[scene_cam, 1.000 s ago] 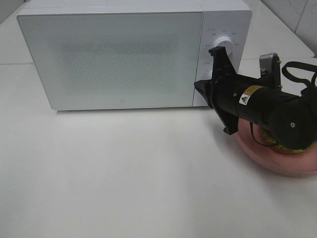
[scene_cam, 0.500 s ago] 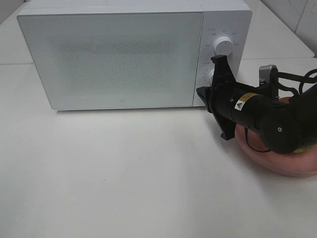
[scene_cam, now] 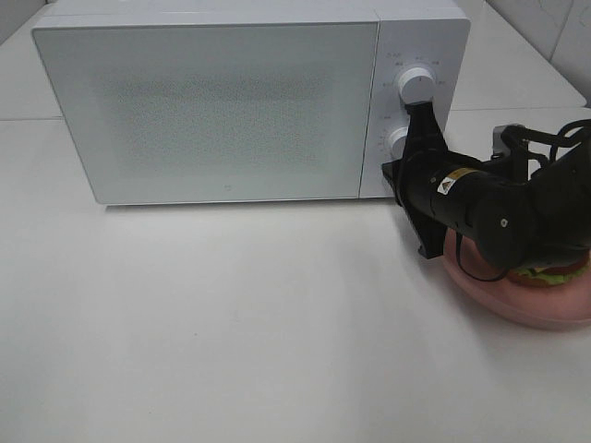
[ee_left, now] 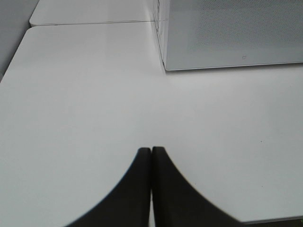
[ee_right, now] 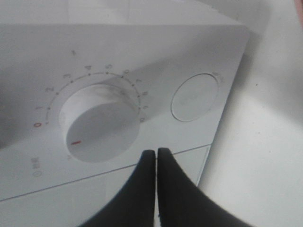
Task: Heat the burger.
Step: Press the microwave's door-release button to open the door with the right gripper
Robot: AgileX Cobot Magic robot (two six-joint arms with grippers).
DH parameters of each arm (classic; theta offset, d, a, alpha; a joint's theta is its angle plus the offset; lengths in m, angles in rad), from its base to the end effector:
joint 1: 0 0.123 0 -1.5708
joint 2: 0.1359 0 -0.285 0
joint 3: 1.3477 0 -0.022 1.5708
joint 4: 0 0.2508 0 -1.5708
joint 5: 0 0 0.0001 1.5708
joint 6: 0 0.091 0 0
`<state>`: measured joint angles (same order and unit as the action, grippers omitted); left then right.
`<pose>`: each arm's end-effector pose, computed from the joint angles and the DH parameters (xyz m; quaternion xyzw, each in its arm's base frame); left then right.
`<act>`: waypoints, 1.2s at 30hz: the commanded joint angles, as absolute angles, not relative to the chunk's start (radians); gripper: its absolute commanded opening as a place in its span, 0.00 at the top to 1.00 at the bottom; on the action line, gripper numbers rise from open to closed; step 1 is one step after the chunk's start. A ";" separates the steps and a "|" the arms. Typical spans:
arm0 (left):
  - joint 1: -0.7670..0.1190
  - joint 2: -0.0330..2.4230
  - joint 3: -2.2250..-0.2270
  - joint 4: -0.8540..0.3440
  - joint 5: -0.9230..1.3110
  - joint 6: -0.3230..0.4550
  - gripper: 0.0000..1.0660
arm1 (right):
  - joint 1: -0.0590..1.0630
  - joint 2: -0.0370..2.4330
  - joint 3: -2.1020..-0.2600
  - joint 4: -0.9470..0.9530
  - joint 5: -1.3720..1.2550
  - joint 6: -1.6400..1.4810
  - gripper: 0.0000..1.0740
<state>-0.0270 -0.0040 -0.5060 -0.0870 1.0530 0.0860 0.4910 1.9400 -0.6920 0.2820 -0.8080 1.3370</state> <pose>-0.0062 -0.0067 0.2798 0.0496 0.8463 -0.0278 0.5296 0.3094 0.1447 0.1186 0.4590 0.6840 0.4316 0.3678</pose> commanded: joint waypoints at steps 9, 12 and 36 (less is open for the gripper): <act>-0.026 -0.025 -0.503 -0.094 1.040 0.087 1.00 | 0.494 2.000 -0.733 0.329 -0.827 1.276 1.00; -0.026 -0.025 -0.503 -0.094 1.040 0.087 1.00 | 0.493 2.004 -0.733 0.363 -0.864 1.276 1.00; -0.026 -0.025 -0.503 -0.094 1.040 0.087 1.00 | 0.488 2.086 -0.774 0.413 -0.922 1.246 1.00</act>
